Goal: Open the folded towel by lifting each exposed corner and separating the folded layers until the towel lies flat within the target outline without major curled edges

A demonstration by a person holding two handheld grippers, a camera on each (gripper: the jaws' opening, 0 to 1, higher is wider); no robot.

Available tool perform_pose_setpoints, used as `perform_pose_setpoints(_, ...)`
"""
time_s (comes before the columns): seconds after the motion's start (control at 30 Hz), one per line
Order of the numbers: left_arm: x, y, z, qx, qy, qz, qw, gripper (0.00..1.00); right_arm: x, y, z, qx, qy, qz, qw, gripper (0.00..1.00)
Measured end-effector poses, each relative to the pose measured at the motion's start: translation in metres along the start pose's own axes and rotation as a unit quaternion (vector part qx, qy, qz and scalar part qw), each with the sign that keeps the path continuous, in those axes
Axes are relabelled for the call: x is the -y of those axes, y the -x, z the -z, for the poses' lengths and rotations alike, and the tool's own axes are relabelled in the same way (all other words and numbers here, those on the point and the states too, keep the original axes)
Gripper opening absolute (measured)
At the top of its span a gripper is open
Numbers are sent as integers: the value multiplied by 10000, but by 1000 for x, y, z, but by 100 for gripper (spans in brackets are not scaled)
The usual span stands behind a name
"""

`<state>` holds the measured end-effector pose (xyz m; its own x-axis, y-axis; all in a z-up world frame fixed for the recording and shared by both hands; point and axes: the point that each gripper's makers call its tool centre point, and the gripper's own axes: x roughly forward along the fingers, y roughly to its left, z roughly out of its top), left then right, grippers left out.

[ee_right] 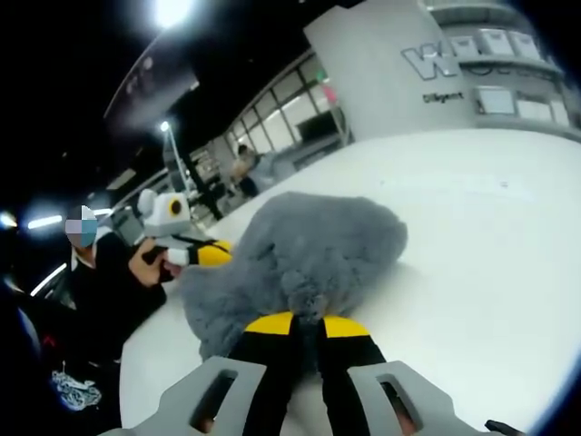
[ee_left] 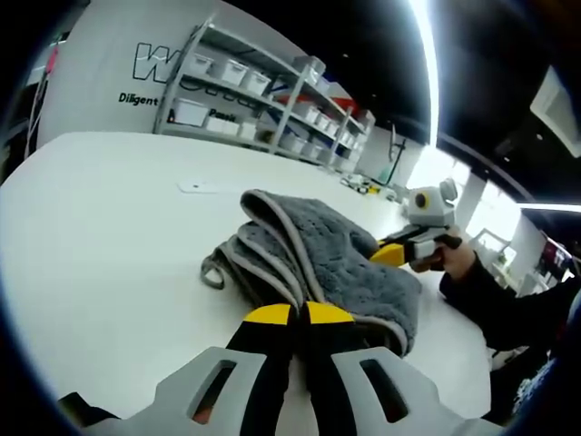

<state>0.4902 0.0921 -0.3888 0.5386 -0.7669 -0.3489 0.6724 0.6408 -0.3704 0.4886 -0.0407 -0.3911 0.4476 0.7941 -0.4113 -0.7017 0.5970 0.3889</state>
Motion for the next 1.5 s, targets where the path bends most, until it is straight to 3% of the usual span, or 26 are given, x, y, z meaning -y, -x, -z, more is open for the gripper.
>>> perform_pose_setpoints(0.4,-1,0,-1,97,-144,20,9998,5,-4,0,2,43,212,9,9998,7)
perform_pose_setpoints(0.57,-5,0,-4,197,-258,-74,9994,12,-4,0,1,81,358,35,9993,8)
perform_pose_setpoints(0.6,-7,0,-5,218,-279,-99,9993,16,-4,0,2,83,413,38,9991,10)
perform_pose_setpoints(0.67,-24,1,-7,242,-247,-585,9977,44,-2,0,1,113,555,99,9983,12)
perform_pose_setpoints(0.73,-25,0,-9,295,-360,-634,9969,69,-1,0,-1,162,663,163,9975,17)
perform_pose_setpoints(0.77,-26,-1,-13,409,-383,-646,9963,73,-1,0,-2,174,721,172,9971,19)
perform_pose_setpoints(0.93,-22,-1,-16,487,-493,-625,9956,86,7,1,-6,262,1061,397,9932,34)
perform_pose_setpoints(1.07,-25,-2,-15,454,-598,-707,9947,90,8,2,-7,299,1134,434,9921,42)
perform_pose_setpoints(1.17,-30,0,-20,506,-901,-884,9907,94,23,4,-22,609,1506,917,9824,75)
perform_pose_setpoints(1.2,-31,1,-22,516,-1018,-935,9891,98,22,5,-25,701,1598,918,9804,89)
perform_pose_setpoints(1.23,-31,2,-24,574,-1108,-975,9874,100,20,5,-25,727,1568,857,9812,96)
perform_pose_setpoints(1.43,-35,7,-32,660,-1325,-1204,9816,100,16,3,-26,725,1686,830,9795,99)
perform_pose_setpoints(1.5,-40,10,-37,697,-1590,-1428,9744,100,17,3,-27,725,1701,839,9792,99)
